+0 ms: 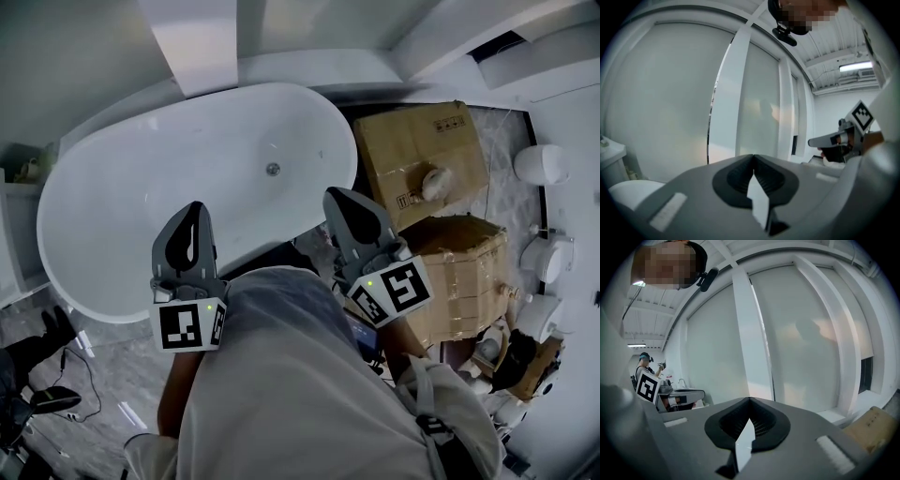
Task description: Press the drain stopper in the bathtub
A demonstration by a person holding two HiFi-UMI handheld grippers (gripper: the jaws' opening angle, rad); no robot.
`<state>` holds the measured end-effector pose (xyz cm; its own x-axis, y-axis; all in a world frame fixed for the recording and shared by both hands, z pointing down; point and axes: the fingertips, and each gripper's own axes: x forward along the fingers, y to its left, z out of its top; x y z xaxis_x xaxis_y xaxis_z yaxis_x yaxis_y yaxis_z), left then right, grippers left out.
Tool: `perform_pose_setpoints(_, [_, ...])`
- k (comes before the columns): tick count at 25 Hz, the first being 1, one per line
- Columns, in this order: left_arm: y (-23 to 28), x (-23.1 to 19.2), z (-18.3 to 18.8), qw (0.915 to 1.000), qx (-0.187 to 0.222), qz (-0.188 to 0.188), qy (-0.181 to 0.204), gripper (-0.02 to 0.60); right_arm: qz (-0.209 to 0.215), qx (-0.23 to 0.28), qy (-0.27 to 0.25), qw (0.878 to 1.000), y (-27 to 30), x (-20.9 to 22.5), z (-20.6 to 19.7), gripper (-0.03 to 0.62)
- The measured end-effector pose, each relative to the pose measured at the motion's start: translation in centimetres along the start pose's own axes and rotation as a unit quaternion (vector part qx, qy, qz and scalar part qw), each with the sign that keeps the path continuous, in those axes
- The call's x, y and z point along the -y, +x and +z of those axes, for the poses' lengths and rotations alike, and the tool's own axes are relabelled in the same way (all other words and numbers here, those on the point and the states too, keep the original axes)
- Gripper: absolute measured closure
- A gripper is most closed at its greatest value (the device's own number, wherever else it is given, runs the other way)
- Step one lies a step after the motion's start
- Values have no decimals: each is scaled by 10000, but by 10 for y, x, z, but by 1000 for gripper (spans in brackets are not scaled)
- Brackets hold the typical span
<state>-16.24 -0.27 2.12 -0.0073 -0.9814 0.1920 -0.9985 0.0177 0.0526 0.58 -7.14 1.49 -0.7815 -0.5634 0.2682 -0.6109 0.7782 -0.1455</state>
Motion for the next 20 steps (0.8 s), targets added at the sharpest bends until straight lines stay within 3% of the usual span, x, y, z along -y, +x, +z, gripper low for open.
perform_pose_setpoints(20, [-6, 6, 0, 9997, 0, -180, -160, 581, -158, -246, -101, 9995, -2, -3, -6, 605])
